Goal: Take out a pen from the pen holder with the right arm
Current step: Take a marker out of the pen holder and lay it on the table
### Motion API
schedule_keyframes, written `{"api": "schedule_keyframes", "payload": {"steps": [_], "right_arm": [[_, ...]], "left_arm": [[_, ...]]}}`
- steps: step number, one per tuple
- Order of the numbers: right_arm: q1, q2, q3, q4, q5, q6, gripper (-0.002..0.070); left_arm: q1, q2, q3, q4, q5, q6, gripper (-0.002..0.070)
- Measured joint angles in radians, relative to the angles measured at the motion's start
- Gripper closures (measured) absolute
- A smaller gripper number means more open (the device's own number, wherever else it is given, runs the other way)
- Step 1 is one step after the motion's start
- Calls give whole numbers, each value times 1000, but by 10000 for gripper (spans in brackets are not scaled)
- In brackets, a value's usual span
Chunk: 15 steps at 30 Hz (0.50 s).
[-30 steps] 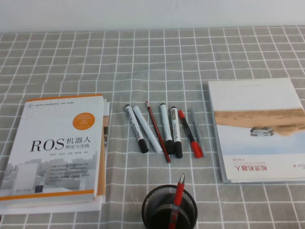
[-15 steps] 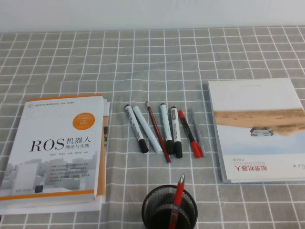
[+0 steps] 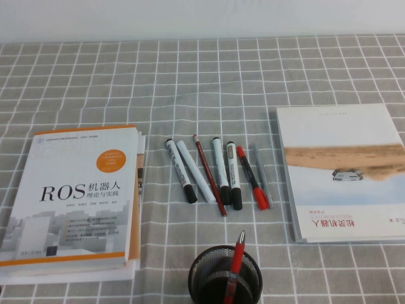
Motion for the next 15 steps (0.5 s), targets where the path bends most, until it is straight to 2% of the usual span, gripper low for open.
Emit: {"api": "schedule_keyframes", "payload": {"steps": [7, 15], "right_arm": [[0, 0, 0, 113, 0, 0, 688], [0, 0, 0, 406, -112, 0, 689]], "left_arm": [[0, 0, 0, 0, 0, 0, 678], [0, 0, 0, 0, 0, 0, 678]]}}
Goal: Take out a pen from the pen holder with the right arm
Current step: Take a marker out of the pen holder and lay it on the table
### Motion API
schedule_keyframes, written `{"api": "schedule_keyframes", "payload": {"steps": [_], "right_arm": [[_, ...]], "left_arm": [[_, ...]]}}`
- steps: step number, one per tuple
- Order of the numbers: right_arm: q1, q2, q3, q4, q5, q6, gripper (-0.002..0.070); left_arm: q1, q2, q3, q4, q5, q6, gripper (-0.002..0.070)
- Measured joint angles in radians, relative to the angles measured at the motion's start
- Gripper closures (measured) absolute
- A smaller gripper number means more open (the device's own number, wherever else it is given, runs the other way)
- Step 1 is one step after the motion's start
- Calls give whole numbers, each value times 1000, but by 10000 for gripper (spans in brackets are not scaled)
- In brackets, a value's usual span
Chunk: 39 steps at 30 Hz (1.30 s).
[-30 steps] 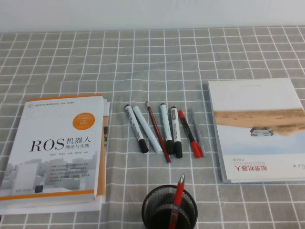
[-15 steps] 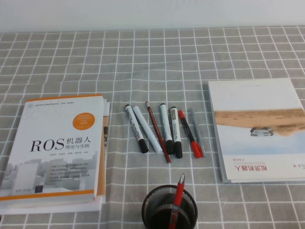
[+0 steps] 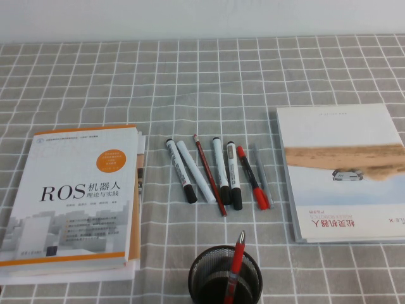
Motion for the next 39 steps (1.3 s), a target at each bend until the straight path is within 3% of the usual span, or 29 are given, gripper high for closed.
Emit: {"api": "schedule_keyframes", "payload": {"steps": [5, 10, 22, 39], "right_arm": [[0, 0, 0, 212, -64, 0, 689], [0, 0, 0, 297, -83, 0, 688], [0, 40, -51, 303, 81, 0, 689], [0, 488, -318, 254, 347, -195, 689]], "left_arm": [[0, 0, 0, 0, 0, 0, 678], [0, 0, 0, 0, 0, 0, 678], [0, 0, 0, 0, 0, 0, 678], [0, 0, 0, 0, 0, 0, 678]]}}
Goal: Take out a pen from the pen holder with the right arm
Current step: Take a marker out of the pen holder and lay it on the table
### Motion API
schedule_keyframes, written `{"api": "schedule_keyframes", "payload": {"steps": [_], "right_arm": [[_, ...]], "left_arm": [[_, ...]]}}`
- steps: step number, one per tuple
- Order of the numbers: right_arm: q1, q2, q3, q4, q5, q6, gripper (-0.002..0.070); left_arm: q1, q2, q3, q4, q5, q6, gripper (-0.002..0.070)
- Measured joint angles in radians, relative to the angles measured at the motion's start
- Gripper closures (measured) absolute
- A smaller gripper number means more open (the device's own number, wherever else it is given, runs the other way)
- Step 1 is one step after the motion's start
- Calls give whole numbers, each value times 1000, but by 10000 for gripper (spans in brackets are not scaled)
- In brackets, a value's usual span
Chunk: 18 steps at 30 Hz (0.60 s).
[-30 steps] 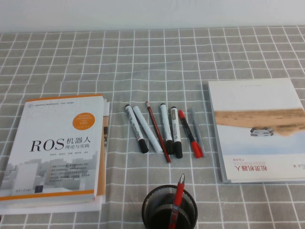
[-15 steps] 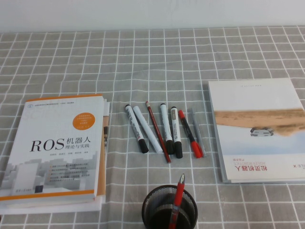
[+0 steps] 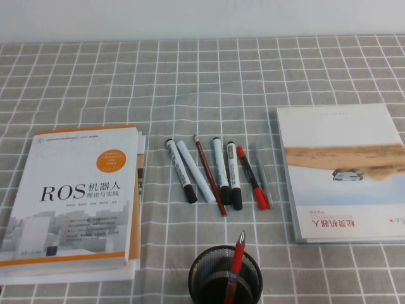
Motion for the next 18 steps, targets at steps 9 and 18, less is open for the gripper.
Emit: {"api": "schedule_keyframes", "payload": {"steps": [9, 18], "right_arm": [[0, 215, -109, -13, 53, -80, 688], [0, 390, -233, -15, 105, -134, 688]], "left_arm": [[0, 0, 0, 0, 0, 0, 678], [0, 0, 0, 0, 0, 0, 678]]}}
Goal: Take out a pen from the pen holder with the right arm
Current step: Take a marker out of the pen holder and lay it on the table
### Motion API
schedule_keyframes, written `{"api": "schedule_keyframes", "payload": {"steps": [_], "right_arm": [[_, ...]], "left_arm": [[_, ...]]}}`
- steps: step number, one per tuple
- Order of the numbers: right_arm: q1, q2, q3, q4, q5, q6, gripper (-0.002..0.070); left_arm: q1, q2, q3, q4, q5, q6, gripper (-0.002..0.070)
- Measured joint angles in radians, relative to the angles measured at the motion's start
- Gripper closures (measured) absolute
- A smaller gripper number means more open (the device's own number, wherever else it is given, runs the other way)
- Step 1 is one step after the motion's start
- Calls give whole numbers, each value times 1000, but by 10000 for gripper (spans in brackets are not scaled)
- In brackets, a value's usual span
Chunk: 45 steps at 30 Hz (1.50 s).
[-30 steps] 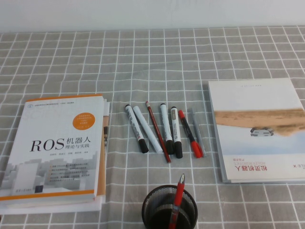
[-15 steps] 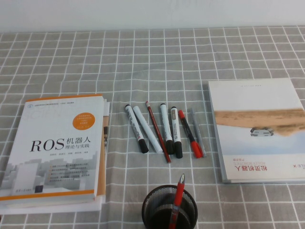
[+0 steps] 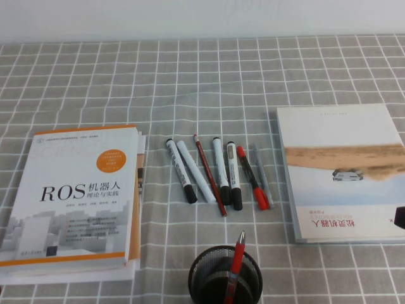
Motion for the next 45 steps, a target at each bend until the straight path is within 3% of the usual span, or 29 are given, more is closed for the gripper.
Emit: {"api": "schedule_keyframes", "payload": {"steps": [16, 26, 38, 45], "right_arm": [[36, 30, -28, -16, -16, 2, 688], [301, 106, -75, -46, -131, 84, 689], [641, 124, -73, -62, -477, 99, 688], [827, 67, 129, -58, -911, 99, 688]], "left_arm": [[0, 0, 0, 0, 0, 0, 678], [0, 0, 0, 0, 0, 0, 678], [0, 0, 0, 0, 0, 0, 678], [0, 0, 0, 0, 0, 0, 678]]}}
